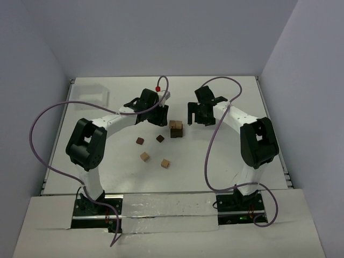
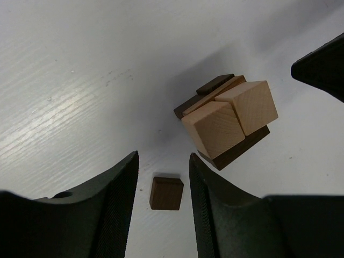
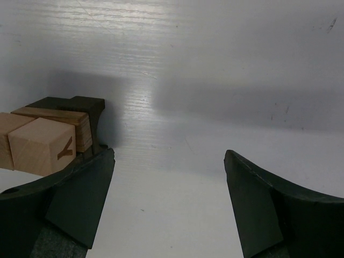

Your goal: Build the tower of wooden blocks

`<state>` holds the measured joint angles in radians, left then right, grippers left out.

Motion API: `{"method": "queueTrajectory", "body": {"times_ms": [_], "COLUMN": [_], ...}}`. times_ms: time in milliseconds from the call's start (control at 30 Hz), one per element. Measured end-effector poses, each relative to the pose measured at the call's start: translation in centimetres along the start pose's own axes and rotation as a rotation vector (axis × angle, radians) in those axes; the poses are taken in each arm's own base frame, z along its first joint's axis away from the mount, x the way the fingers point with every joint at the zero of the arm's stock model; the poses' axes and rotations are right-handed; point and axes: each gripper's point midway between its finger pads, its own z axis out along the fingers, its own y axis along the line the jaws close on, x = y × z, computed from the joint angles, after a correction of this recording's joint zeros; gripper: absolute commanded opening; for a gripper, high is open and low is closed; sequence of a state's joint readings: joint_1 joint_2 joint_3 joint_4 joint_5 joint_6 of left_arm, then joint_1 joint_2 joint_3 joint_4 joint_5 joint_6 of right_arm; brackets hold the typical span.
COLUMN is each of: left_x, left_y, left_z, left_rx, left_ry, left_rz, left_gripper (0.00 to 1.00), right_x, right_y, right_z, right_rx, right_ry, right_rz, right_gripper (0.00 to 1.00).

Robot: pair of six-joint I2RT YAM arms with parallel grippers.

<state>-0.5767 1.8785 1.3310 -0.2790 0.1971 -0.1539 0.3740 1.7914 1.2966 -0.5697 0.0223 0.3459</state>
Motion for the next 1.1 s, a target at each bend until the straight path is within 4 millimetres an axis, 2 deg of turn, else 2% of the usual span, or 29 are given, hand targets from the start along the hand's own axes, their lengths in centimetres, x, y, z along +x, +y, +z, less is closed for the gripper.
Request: {"method": "queueTrajectory", "body": {"times_ms": [267, 733, 1100], "left_x": [0.6, 0.6, 0.6], "left_y": [-0.4, -1.5, -1.5], "left_z": [0.9, 1.2, 1.2], "left_rx": [0.026, 0.055, 0.055], "left_ry": [0.031, 0.045, 0.045], "left_rz": [-0.001, 0.007, 0.008], "left_gripper": [0.50, 0.50, 0.50], "right_x": [-0.3, 0.1, 0.2], "right_y": [0.5, 1.4, 2.0], "right_z": [0.2, 0.6, 0.5], "right_rx": [-0.019, -0.064, -0.094], "right_ry": [0.009, 0.042, 0.052], "right_rz": [0.006, 0.006, 0.006], "right_gripper": [0.89, 0.89, 0.88]}}
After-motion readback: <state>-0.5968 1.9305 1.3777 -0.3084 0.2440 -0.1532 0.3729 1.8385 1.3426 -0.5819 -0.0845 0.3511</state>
